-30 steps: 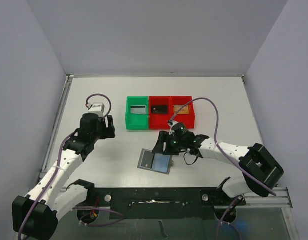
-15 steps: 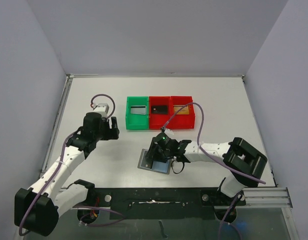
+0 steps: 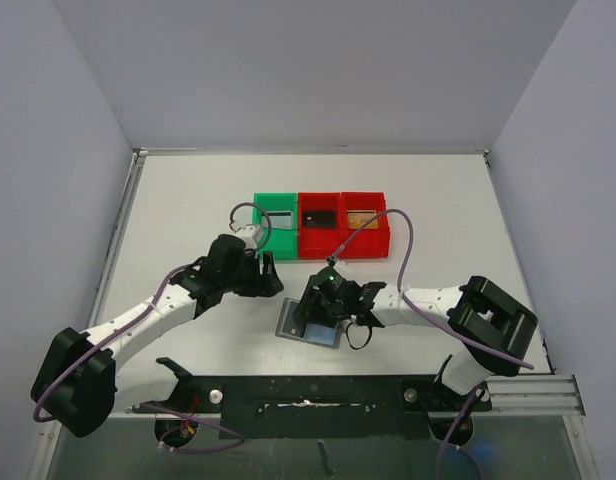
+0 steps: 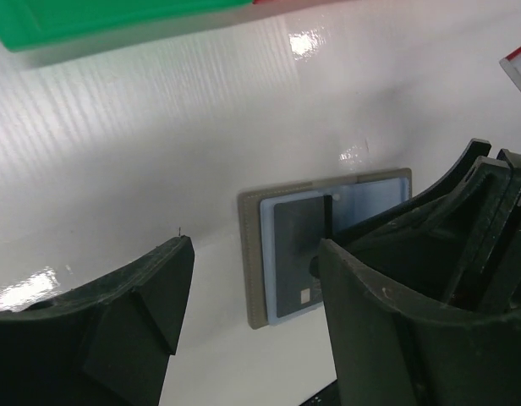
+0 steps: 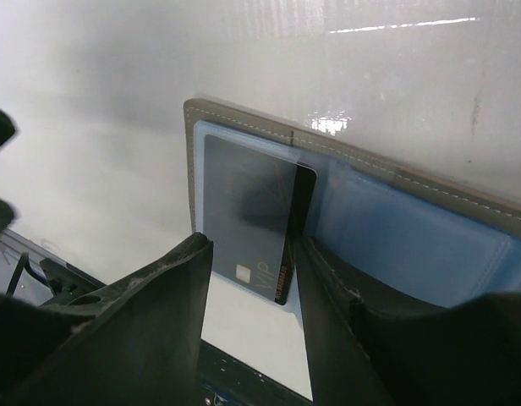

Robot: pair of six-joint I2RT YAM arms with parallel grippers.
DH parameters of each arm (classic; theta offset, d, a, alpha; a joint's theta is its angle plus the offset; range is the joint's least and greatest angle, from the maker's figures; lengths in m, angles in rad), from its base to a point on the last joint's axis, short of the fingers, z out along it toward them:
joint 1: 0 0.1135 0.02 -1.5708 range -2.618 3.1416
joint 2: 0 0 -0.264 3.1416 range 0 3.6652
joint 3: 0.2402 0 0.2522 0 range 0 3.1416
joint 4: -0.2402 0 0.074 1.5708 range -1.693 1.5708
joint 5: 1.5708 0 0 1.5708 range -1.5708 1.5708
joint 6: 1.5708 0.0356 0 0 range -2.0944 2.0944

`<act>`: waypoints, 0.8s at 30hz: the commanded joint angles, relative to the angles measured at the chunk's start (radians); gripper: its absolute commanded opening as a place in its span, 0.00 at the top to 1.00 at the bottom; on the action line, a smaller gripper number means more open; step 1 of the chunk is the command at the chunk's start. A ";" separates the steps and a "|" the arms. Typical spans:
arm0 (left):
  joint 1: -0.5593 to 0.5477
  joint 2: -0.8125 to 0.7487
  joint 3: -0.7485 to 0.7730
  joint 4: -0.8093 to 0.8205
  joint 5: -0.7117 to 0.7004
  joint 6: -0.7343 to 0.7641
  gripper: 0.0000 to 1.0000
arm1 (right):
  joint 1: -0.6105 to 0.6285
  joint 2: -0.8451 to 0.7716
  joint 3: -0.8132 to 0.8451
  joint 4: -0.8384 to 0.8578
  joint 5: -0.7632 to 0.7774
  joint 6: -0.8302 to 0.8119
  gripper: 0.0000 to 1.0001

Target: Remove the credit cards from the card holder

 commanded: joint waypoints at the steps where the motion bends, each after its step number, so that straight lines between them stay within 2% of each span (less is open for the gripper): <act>1: -0.026 0.047 0.010 0.102 0.074 -0.074 0.42 | -0.016 -0.066 0.017 0.007 -0.028 -0.057 0.54; 6: -0.028 0.065 0.010 0.102 0.068 -0.105 0.45 | -0.013 -0.081 0.079 -0.078 0.022 -0.071 0.54; 15: -0.036 0.040 -0.112 0.218 0.191 -0.143 0.47 | 0.046 -0.060 0.080 -0.127 0.110 -0.023 0.57; 17: -0.043 0.033 -0.131 0.239 0.252 -0.163 0.51 | 0.051 -0.039 0.102 -0.159 0.135 0.004 0.66; 18: -0.055 0.027 -0.139 0.243 0.260 -0.163 0.52 | 0.069 -0.035 0.123 -0.188 0.172 0.009 0.67; 20: -0.077 0.008 -0.150 0.218 0.218 -0.164 0.52 | 0.119 -0.026 0.166 -0.236 0.265 0.019 0.64; 24: -0.078 -0.052 -0.180 0.226 0.208 -0.156 0.53 | 0.133 0.024 0.169 -0.262 0.282 0.084 0.62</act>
